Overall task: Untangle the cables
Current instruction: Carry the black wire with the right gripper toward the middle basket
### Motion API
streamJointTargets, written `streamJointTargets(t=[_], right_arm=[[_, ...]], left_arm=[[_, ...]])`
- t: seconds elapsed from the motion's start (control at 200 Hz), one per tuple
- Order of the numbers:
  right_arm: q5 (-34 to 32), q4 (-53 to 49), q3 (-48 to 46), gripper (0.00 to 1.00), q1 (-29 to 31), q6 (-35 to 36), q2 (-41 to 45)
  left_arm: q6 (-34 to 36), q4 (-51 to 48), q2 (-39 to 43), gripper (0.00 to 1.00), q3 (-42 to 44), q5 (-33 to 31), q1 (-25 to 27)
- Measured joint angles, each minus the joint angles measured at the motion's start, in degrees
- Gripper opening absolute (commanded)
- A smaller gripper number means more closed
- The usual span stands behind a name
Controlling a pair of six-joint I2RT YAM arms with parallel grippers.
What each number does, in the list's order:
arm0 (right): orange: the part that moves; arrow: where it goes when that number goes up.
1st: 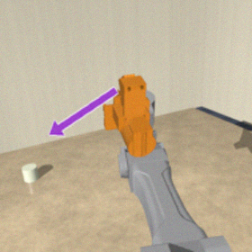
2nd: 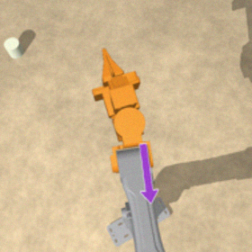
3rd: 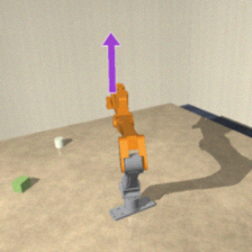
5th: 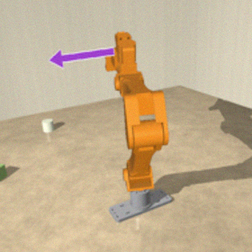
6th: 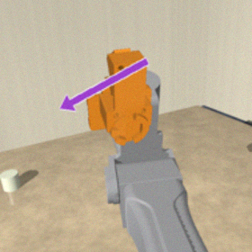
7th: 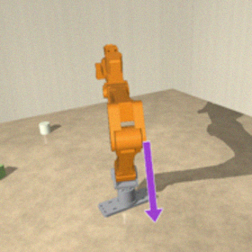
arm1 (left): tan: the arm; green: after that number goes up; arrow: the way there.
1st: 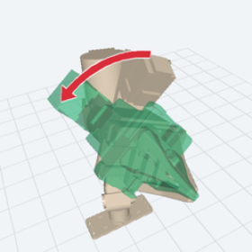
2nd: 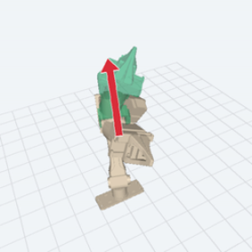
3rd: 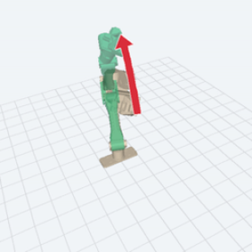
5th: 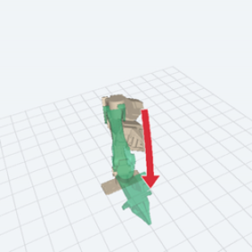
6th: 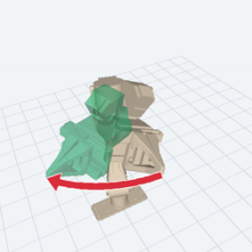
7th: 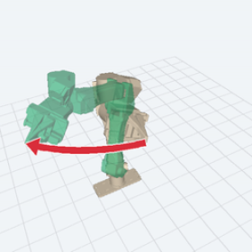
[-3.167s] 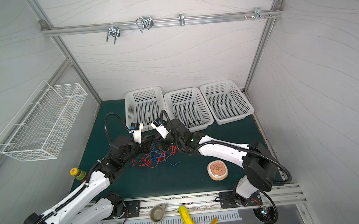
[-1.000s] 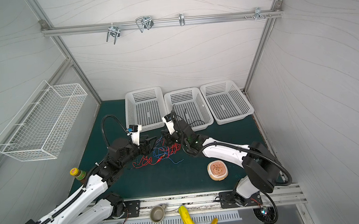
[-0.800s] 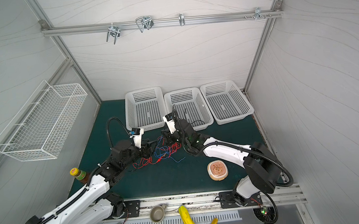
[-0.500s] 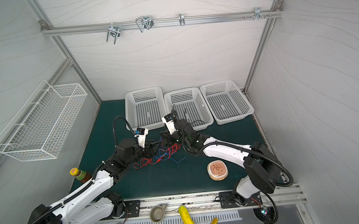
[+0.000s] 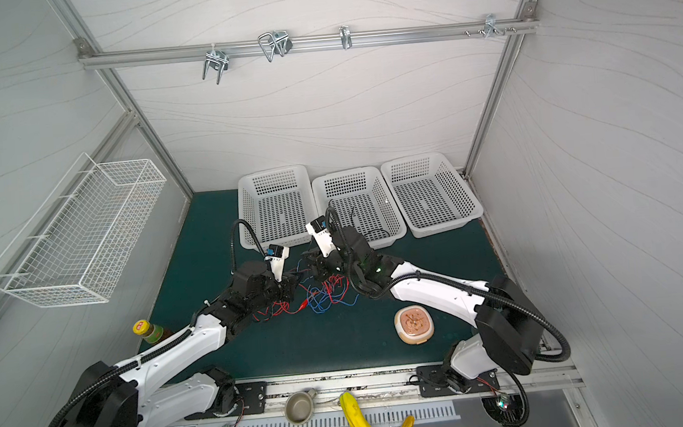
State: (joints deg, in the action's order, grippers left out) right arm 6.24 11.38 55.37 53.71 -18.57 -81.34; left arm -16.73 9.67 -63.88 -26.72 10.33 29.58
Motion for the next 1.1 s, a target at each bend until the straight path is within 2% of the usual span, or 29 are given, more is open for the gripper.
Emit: streamJointTargets(t=[0.31, 0.58, 0.896, 1.001, 1.101], right_arm=[[-4.4, -2.4, -0.9, 0.00, 0.0, 4.9, 13.8], [-12.7, -6.3, -7.2, 0.00, 0.0, 9.3, 30.3], [-22.7, -12.7, -9.4, 0.00, -0.2, 11.6, 48.0], [-25.8, -14.5, -9.6, 0.00, -0.2, 12.0, 51.9], [-27.8, -16.1, -9.6, 0.00, -0.3, 12.4, 52.2]], left_arm=[[0.0, -0.4, -4.2, 0.00, -2.4, -6.2, 0.0], [0.0, -0.6, -6.2, 0.00, -2.7, -9.5, 0.3], [0.5, -3.5, -10.9, 0.00, -3.6, -12.3, 0.3], [0.6, -3.8, -12.0, 0.00, -3.7, -12.7, 0.3], [0.8, -4.1, -12.5, 0.00, -4.3, -12.7, 0.3]])
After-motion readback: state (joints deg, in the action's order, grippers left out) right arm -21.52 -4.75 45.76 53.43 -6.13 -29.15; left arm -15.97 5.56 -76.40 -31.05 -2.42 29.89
